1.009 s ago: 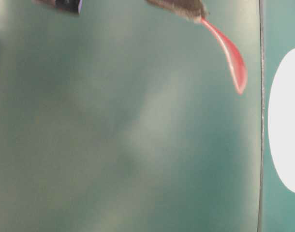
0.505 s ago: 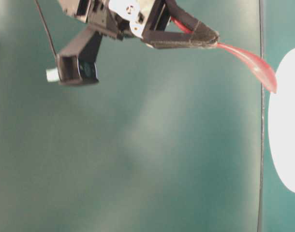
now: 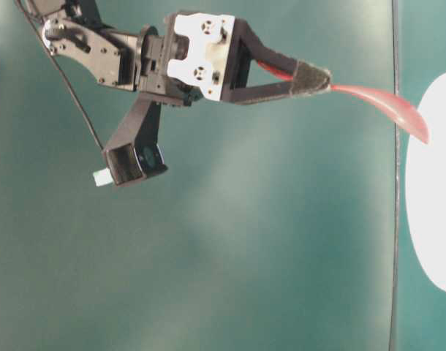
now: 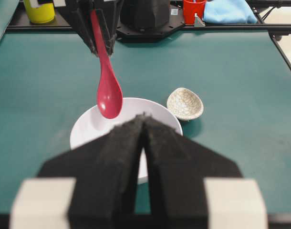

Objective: Scoop the yellow hexagonal prism block from the bowl with a spoon using the right arm.

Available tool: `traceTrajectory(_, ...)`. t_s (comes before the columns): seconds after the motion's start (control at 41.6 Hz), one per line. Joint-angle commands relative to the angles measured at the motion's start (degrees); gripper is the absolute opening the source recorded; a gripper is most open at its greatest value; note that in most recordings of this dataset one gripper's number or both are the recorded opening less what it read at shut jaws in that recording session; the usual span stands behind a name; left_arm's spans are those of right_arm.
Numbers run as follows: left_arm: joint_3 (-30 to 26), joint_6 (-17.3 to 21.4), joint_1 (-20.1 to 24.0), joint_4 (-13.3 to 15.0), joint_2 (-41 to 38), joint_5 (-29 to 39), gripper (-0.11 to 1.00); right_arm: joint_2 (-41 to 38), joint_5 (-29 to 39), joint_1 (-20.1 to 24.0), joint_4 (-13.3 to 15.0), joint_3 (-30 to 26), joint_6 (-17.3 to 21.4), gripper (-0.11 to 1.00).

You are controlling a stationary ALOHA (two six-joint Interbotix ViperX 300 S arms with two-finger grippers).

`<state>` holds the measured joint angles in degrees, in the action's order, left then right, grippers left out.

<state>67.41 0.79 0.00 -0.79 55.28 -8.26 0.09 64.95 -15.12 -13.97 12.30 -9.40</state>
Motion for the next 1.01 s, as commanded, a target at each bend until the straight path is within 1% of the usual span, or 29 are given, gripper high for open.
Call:
traceTrajectory(0.0, -1.67, 0.09, -0.09, -0.18, -0.35, -0.18, 0.04, 0.53, 0.79, 0.09, -0.18, -2.20, 0.18, 0.24)
traceTrajectory(0.288, -1.67, 0.09, -0.09, -0.18, -0.35, -0.18, 0.04, -0.53, 0.79, 1.49, -0.26, -2.72, 0.18, 0.24)
traceTrajectory(0.577, -1.58, 0.09, -0.09, -0.18, -0.35, -0.18, 0.04, -3.34, -0.09, 2.90, -0.35, -2.64, 0.44, 0.24)
traceTrajectory(0.985, -1.67, 0.09, 0.00, -0.18, -0.35, -0.18, 0.04, -5.19, -3.08, 3.78, -0.35, -2.29, 0.09, 0.24)
